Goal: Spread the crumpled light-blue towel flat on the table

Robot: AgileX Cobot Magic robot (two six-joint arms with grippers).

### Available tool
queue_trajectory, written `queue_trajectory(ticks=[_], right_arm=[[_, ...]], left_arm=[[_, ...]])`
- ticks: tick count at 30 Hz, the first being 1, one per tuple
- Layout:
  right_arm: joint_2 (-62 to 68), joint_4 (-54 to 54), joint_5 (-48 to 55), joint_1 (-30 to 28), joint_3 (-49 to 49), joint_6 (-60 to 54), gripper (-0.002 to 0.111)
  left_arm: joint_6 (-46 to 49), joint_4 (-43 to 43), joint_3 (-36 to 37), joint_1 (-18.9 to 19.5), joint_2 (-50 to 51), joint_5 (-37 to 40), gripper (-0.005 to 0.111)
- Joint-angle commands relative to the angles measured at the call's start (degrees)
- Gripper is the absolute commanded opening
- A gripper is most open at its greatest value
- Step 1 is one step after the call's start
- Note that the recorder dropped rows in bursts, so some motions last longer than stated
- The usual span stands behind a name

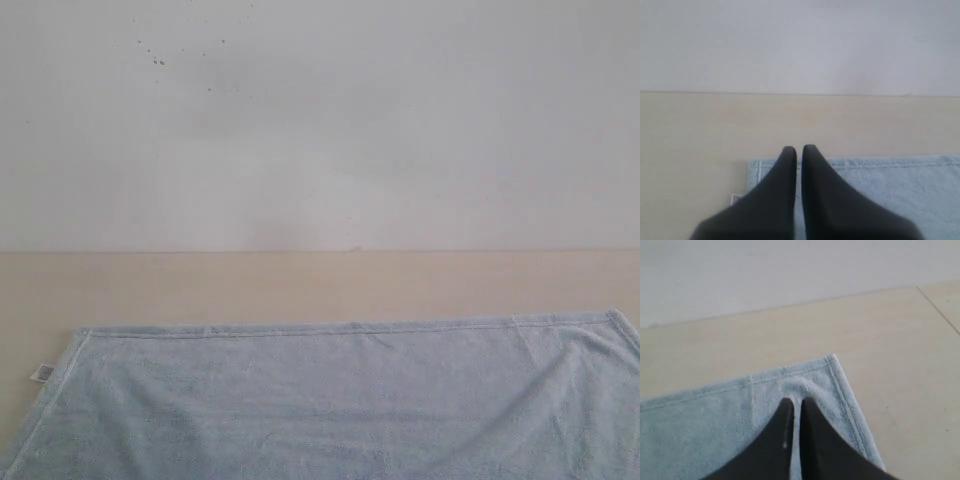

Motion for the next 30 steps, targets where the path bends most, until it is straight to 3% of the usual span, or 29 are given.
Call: queue_trajectory(ticks=[1, 11, 22, 30], right_arm=[[-8.78, 0.09, 5.17, 0.13, 0.43, 1.31, 0.005], [-26.24, 0.09, 13.79, 0.27, 1.32, 0.83, 0.005], [-36.47, 0.09, 14.08, 10.65, 8.13, -1.21, 0.005], [-37.64, 0.33, 14.97, 12.09, 10.42, -1.89, 0.005]], left_arm=[[-1.38, -0.63, 3.4, 0.19, -7.93, 0.54, 0.004], [-3.58, -0.63, 6.39, 0.19, -15.68, 4.97, 0.004], [-3.73, -0.63, 9.63, -1.62, -17.82, 4.15, 0.004], [-3.73, -0.63, 9.63, -2.59, -17.82, 4.01, 0.004]])
